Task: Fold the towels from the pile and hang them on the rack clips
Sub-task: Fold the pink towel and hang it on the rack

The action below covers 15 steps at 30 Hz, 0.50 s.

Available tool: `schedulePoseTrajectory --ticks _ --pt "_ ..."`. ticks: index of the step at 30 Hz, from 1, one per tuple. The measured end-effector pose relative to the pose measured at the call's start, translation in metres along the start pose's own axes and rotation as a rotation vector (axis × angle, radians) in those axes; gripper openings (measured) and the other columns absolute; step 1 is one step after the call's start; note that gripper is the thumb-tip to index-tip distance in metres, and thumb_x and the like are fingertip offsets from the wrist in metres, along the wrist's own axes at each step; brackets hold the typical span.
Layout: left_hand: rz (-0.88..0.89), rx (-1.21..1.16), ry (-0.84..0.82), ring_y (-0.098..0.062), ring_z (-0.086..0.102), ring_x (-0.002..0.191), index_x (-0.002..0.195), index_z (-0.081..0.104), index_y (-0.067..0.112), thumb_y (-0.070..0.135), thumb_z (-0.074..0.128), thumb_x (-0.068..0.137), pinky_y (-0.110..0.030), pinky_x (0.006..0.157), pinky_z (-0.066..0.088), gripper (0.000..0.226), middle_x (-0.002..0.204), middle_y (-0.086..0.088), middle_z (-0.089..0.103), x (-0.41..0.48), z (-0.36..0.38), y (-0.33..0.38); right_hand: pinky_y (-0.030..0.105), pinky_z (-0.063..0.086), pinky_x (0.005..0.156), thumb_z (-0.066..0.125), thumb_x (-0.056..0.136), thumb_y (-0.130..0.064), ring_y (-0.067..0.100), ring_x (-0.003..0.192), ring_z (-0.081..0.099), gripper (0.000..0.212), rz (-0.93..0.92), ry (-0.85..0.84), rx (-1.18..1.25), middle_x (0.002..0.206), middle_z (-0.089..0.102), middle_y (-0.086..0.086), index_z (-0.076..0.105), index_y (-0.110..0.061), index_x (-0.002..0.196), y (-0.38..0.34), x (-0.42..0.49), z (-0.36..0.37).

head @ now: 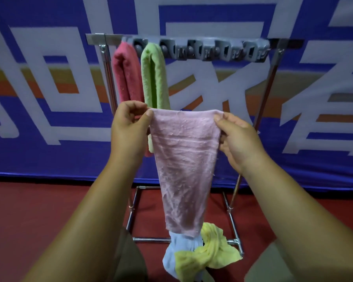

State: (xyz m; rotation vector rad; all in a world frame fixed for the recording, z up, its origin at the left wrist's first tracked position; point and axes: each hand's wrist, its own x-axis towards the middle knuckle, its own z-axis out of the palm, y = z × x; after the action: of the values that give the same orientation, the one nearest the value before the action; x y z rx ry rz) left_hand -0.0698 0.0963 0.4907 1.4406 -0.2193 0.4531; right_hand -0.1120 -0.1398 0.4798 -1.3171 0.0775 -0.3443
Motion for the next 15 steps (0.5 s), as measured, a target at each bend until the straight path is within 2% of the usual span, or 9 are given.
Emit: schedulePoseTrajectory --ticks 2,5,9,12,15 --pt "0.016 -0.030 -0.019 -0.019 0.070 0.095 0.101 0.066 0.029 0.017 0.073 0.100 -0.040 0.080 0.066 0.014 0.106 -0.001 0.070 0.002 0.001 0.015 0.048 0.059 0.091 0.061 0.110 -0.017 0.029 0.102 0.074 0.020 -0.023 -0.022 0.082 0.116 0.079 0.017 0.077 -0.012 0.121 -0.016 0.001 0.006" --pt "0.034 -0.047 -0.032 -0.016 0.070 0.093 0.100 0.067 0.029 0.017 0.074 0.100 -0.034 0.077 0.063 0.013 0.103 0.001 0.071 0.002 0.001 0.036 0.045 0.061 0.092 0.059 0.112 -0.015 0.026 0.101 0.075 0.017 -0.049 -0.023 0.156 0.111 0.079 0.013 0.075 -0.013 0.116 -0.038 -0.002 0.012" --pt "0.078 -0.025 -0.049 -0.012 0.065 0.085 0.105 0.067 0.024 0.017 0.074 0.101 -0.027 0.073 0.060 0.011 0.097 0.004 0.070 -0.002 0.003 0.057 0.039 0.064 0.083 0.061 0.111 -0.016 0.022 0.094 0.077 0.016 -0.101 0.027 0.120 0.101 0.082 0.006 0.077 -0.017 0.112 -0.060 -0.007 0.013" --pt "0.083 0.030 -0.043 -0.010 0.066 0.084 0.110 0.068 0.017 0.019 0.074 0.101 -0.027 0.077 0.061 0.011 0.099 0.001 0.071 -0.005 0.005 0.065 0.043 0.062 0.089 0.063 0.110 -0.016 0.023 0.095 0.076 0.016 -0.119 0.072 0.071 0.103 0.082 0.007 0.078 -0.016 0.114 -0.068 -0.011 0.011" --pt "0.044 0.069 -0.050 -0.012 0.070 0.086 0.113 0.070 0.019 0.023 0.075 0.101 -0.037 0.087 0.065 0.013 0.102 -0.002 0.076 -0.007 0.008 0.066 0.050 0.062 0.100 0.065 0.109 -0.015 0.026 0.098 0.079 0.015 -0.107 0.116 0.041 0.104 0.084 0.010 0.080 -0.015 0.111 -0.070 -0.015 0.009"
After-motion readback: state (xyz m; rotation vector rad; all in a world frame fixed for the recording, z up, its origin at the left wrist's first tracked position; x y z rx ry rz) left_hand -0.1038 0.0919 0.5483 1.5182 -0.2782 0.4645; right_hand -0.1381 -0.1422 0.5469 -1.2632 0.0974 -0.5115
